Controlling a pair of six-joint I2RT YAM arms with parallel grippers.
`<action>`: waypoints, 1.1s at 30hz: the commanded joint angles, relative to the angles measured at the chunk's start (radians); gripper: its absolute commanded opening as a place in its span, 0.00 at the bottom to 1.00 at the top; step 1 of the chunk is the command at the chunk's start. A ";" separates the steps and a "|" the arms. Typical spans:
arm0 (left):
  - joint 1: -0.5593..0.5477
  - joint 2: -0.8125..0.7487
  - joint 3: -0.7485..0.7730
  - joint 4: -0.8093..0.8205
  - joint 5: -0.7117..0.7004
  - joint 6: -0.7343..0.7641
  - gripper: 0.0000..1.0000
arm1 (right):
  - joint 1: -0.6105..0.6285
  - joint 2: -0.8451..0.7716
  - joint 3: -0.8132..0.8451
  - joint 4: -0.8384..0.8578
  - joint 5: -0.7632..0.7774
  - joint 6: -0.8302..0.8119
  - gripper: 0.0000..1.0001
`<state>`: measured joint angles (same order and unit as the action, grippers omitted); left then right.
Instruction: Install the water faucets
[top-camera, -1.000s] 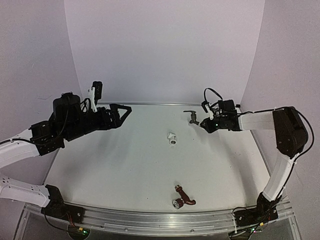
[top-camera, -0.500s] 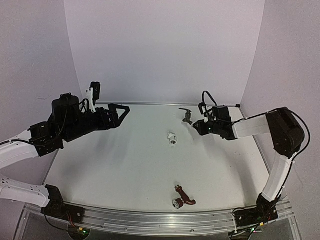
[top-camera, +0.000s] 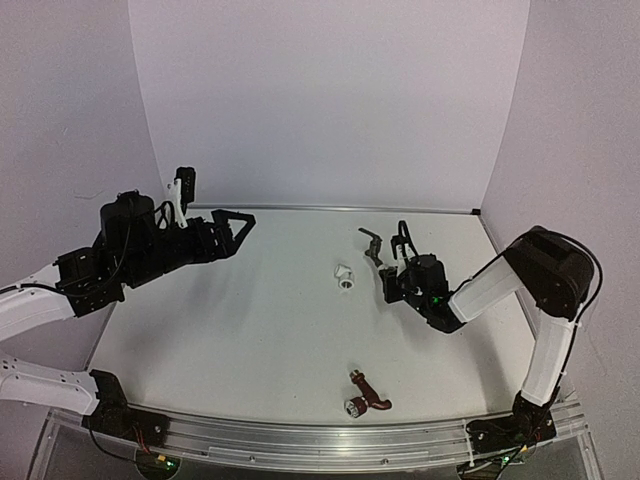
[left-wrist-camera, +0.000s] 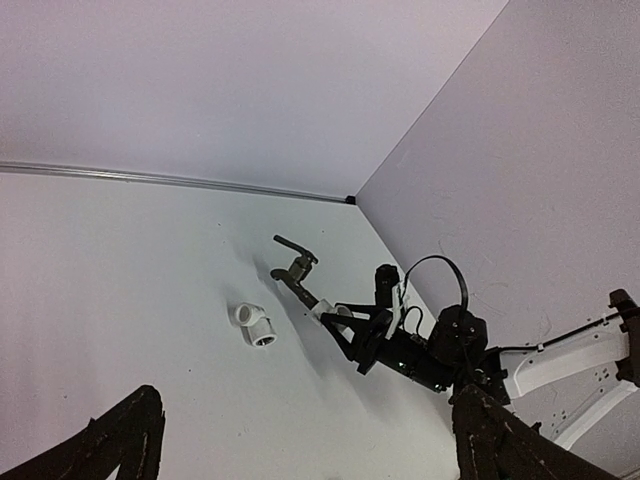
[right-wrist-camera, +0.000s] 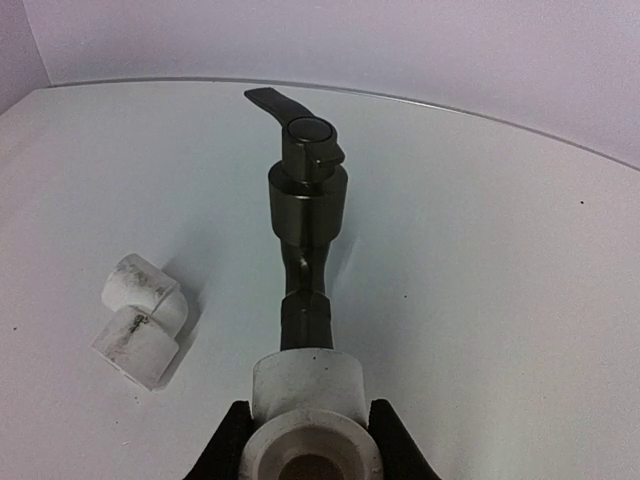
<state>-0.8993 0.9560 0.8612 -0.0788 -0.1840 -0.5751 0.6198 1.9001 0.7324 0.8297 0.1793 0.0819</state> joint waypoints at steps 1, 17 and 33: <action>0.005 -0.019 0.000 0.008 -0.024 0.003 1.00 | 0.014 0.078 0.027 0.198 0.112 -0.022 0.04; 0.005 -0.025 0.010 -0.061 -0.030 -0.001 1.00 | 0.013 0.051 0.038 0.137 0.051 -0.001 0.64; 0.242 0.160 0.173 -0.316 0.276 -0.039 1.00 | -0.087 -0.317 0.312 -0.518 -0.341 -0.049 0.98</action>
<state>-0.7707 1.0704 0.9765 -0.3205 -0.0551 -0.5894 0.6016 1.6500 0.9442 0.5823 -0.0057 0.0528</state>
